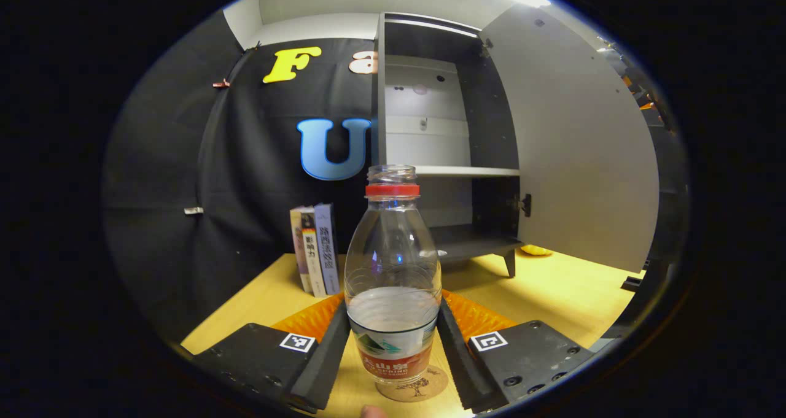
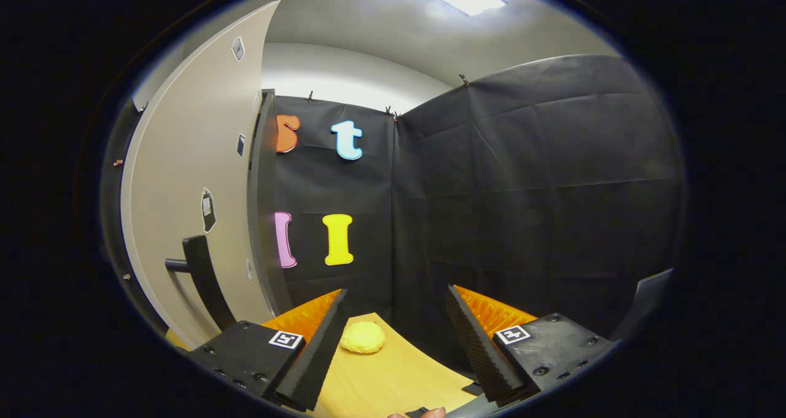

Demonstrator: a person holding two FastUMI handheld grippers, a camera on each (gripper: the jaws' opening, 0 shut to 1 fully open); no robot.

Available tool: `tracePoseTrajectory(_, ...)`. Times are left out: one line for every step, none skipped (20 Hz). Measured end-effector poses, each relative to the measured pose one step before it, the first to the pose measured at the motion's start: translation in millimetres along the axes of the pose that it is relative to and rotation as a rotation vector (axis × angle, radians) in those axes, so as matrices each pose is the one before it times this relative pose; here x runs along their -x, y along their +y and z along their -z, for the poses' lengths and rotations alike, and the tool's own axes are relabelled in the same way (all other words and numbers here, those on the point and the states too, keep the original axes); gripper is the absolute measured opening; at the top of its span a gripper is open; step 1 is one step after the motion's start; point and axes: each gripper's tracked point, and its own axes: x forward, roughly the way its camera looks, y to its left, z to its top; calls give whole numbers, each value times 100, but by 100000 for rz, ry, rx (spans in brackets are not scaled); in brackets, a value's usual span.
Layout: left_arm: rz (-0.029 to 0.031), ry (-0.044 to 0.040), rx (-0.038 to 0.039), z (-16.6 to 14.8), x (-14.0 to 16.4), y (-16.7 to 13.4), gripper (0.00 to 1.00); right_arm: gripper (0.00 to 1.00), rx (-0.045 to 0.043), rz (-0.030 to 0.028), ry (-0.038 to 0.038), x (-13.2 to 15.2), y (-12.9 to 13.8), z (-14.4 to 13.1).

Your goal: Open the cabinet door with the right hand, grasp the bottle in the cabinet with the left hand and place it on the coaster, then close the cabinet door with the right hand.

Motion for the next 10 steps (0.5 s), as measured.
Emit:
tracePoseTrajectory(1493, 540, 241, 901, -99, -289, 77, 98, 408, 956, 33, 38, -237, -28)
tracePoseTrajectory(1140, 172, -513, 594, -257, -211, 77, 98, 282, 589, 371, 30, -136, 60)
tracePoseTrajectory(1486, -654, -143, 438, -195, -291, 77, 98, 552, 836, 542, 10, -184, 143)
tracePoseTrajectory(1623, -466, 170, 257, -250, -324, 77, 98, 887, 796, 395, -61, -127, 138)
tracePoseTrajectory(1515, -405, 104, 367, -263, -290, 77, 98, 1220, 890, 114, -52, -198, 97)
tracePoseTrajectory(1605, -141, -7, 284, -201, -376, 77, 98, 1424, 596, 115, 32, -114, 87)
tracePoseTrajectory(633, 255, -963, 414, -206, -227, 77, 98, 1521, 531, 274, 23, -95, 123)
tracePoseTrajectory(-73, 535, -1172, 370, -73, 54, 77, 98, 1010, 178, 299, 66, 31, 80)
tracePoseTrajectory(258, 305, -23, 463, -74, 6, 77, 98, 785, 193, 172, 72, 48, 44)
tracePoseTrajectory(276, 384, 709, 277, -53, -3, 77, 98, 688, 154, 156, -20, 32, 68)
